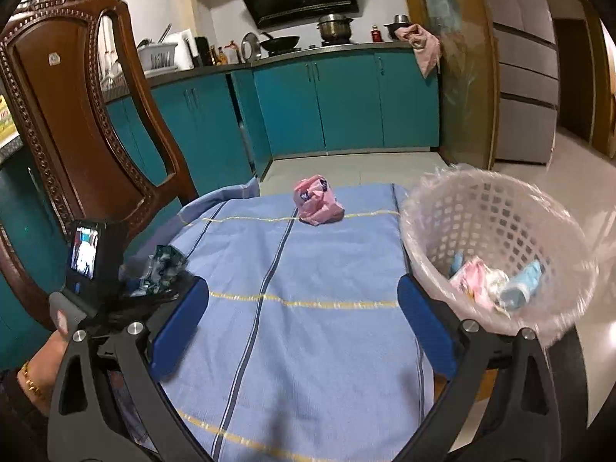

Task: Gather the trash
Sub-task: 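Grasp the dark green plastic bag with the left gripper while the right gripper grasps the pink wrapper, then carry the pink wrapper with the right gripper into the basket and release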

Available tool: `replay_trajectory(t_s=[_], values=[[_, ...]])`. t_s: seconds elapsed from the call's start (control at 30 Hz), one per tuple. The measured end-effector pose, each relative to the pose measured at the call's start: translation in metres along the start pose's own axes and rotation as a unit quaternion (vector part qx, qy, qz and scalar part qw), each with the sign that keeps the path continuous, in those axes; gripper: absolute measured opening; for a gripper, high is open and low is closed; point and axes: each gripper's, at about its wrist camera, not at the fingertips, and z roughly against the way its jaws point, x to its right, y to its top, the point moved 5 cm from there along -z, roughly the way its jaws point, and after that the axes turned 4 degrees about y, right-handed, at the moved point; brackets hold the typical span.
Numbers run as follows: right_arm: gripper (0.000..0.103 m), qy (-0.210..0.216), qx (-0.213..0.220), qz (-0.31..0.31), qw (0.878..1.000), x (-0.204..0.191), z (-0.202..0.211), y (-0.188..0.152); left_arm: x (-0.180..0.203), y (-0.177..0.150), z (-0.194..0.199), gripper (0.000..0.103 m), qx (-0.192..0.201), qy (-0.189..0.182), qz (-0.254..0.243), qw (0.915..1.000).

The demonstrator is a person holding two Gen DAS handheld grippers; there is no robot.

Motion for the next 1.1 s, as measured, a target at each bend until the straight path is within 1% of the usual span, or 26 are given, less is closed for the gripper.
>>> replay_trajectory(t_s=[0.07,0.1,0.17,0.2,0.3,0.4,0.47,0.5,0.53,0.57,0.6,0.63,0.67,0.7,0.77,0.87,0.9,0.93,1.0,1.1], values=[[0.096,-0.003,0.0,0.004,1.0,0.001,-0.016,0.013,-0.002,0.006,0.025,0.036,0.039,-0.002,0.002,0.9992],[0.096,-0.006,-0.002,0.005,1.0,0.002,-0.025,0.018,-0.005,0.008,0.047,0.035,0.07,-0.01,0.01,0.9975],[0.096,-0.014,-0.017,0.01,1.0,0.004,-0.055,0.033,-0.008,0.007,0.081,0.035,0.109,-0.039,0.035,0.9927],[0.096,-0.021,-0.035,0.018,0.999,0.003,-0.078,0.041,-0.012,0.005,0.102,0.035,0.131,-0.051,0.05,0.9888],[0.096,-0.024,-0.066,0.022,0.997,0.002,-0.134,0.057,-0.018,-0.004,0.136,0.035,0.173,-0.054,0.072,0.9809],[0.096,-0.046,-0.104,0.021,0.993,0.006,-0.19,0.063,-0.02,-0.013,0.147,0.035,0.176,-0.06,0.077,0.9796],[0.096,-0.054,-0.124,0.013,0.991,0.01,-0.217,0.063,-0.02,-0.013,0.147,0.035,0.174,-0.059,0.074,0.9803],[0.094,-0.053,-0.131,0.01,0.99,0.011,-0.226,0.062,-0.021,-0.013,0.147,0.035,0.173,-0.057,0.072,0.9806],[0.08,-0.056,-0.145,0.011,0.988,0.013,-0.237,0.058,-0.02,-0.013,0.144,0.035,0.168,-0.057,0.07,0.9817],[0.054,-0.057,-0.16,0.013,0.985,0.015,-0.244,0.055,-0.021,-0.013,0.142,0.035,0.163,-0.056,0.069,0.9825],[0.044,-0.057,-0.16,0.016,0.985,0.015,-0.244,0.055,-0.022,-0.012,0.141,0.035,0.163,-0.056,0.072,0.9825],[0.037,-0.059,-0.148,0.019,0.987,0.015,-0.236,0.057,-0.02,-0.012,0.139,0.035,0.162,-0.057,0.072,0.9825],[0.033,-0.06,-0.139,0.02,0.988,0.014,-0.226,0.058,-0.019,-0.012,0.139,0.035,0.162,-0.056,0.071,0.9826],[0.031,-0.06,-0.131,0.022,0.989,0.013,-0.216,0.059,-0.019,-0.011,0.138,0.035,0.162,-0.056,0.071,0.9827],[0.03,-0.05,-0.093,0.023,0.994,0.006,-0.175,0.061,-0.017,-0.012,0.136,0.035,0.161,-0.058,0.07,0.9828],[0.03,-0.018,-0.046,0.033,0.998,-0.01,-0.097,0.053,-0.013,-0.013,0.133,0.035,0.157,-0.057,0.062,0.9841],[0.03,-0.014,-0.037,0.037,0.999,-0.013,-0.078,0.048,-0.011,-0.012,0.131,0.035,0.156,-0.056,0.061,0.9842],[0.03,-0.005,-0.027,0.037,0.999,-0.016,-0.049,0.039,-0.009,-0.013,0.129,0.035,0.155,-0.056,0.057,0.9847],[0.03,0.012,-0.018,0.026,0.999,-0.02,-0.001,0.02,-0.008,-0.014,0.123,0.035,0.147,-0.057,0.052,0.9862],[0.03,0.017,-0.015,0.015,1.0,-0.021,0.039,-0.008,-0.004,-0.014,0.121,0.035,0.141,-0.062,0.049,0.9868]])
